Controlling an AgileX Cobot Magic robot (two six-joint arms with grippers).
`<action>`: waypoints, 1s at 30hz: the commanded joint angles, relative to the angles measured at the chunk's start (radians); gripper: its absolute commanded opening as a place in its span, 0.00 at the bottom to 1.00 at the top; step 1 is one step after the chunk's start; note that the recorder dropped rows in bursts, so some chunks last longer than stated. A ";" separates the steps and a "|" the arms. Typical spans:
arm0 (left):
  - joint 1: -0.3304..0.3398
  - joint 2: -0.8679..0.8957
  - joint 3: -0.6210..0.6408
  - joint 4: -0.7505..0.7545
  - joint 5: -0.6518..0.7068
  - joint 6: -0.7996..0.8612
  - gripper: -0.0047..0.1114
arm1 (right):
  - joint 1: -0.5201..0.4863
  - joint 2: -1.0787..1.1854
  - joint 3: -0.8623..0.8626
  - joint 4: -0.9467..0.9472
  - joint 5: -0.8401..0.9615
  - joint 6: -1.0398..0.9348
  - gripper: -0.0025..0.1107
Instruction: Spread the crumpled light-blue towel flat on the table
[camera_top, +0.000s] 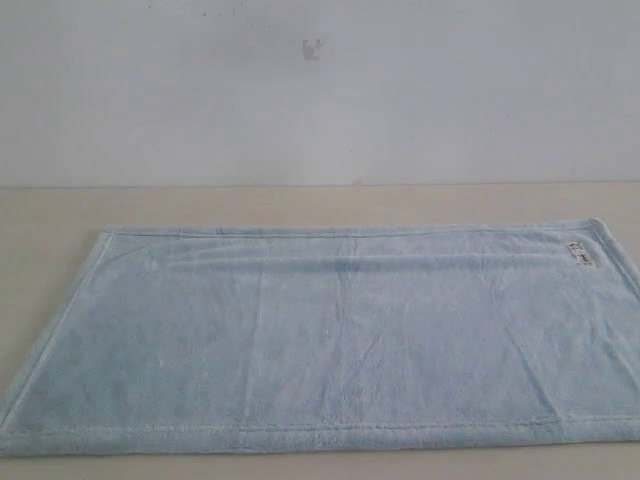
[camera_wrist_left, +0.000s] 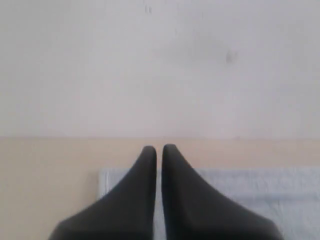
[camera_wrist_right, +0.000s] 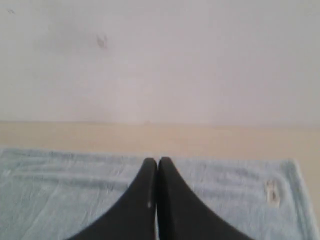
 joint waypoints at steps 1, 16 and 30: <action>0.032 -0.143 0.051 0.007 -0.073 0.077 0.07 | 0.021 -0.273 0.059 0.002 -0.007 -0.257 0.02; 0.128 -0.296 0.132 -0.003 0.094 0.192 0.07 | 0.021 -0.463 0.129 0.002 0.314 -0.262 0.02; 0.128 -0.296 0.132 -0.003 0.092 0.192 0.07 | 0.006 -0.485 0.132 -0.039 0.169 -0.260 0.02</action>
